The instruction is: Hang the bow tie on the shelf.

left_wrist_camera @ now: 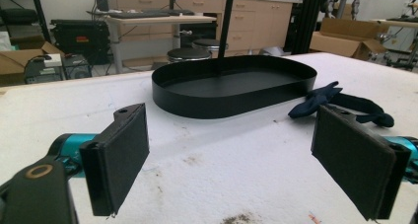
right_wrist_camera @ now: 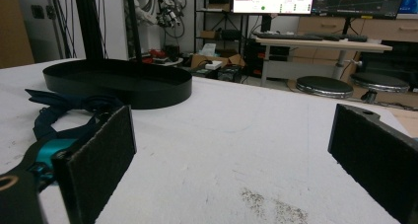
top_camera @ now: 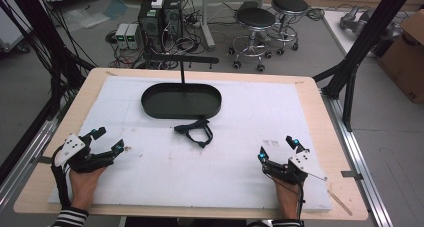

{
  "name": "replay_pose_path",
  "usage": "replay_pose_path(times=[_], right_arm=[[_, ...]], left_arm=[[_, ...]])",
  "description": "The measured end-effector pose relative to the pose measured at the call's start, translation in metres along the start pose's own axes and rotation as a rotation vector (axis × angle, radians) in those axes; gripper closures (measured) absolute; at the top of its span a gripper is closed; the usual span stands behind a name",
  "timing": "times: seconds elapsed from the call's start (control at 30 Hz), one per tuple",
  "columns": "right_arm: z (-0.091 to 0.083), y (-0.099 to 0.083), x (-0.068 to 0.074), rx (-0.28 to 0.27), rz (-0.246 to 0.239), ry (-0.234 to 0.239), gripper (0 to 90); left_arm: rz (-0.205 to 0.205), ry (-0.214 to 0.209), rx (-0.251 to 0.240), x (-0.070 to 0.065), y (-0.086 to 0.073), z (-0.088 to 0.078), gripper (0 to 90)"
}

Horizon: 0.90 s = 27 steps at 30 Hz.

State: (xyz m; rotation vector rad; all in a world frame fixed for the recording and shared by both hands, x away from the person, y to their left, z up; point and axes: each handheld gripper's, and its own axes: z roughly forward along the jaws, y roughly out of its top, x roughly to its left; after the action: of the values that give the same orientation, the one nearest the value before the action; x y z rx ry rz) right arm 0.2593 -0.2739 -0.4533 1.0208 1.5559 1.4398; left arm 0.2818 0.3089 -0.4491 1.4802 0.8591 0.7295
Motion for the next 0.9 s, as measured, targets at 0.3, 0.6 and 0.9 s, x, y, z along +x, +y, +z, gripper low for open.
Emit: replay_pose_path(times=[0.3,0.6,0.9], right_arm=[[0.0,0.0,-0.001,-0.002,0.008,0.0,3.1],[0.0,0.0,-0.001,0.005,0.017,0.001,3.1],[0.0,0.0,-0.001,0.006,0.011,0.0,3.2]], left_arm=[[-0.001,-0.018,-0.001,0.001,0.011,-0.001,14.9],[-0.019,-0.05,-0.003,0.003,0.034,0.003,14.9],[0.034,-0.102,0.046,-0.005,0.069,0.019,15.0]])
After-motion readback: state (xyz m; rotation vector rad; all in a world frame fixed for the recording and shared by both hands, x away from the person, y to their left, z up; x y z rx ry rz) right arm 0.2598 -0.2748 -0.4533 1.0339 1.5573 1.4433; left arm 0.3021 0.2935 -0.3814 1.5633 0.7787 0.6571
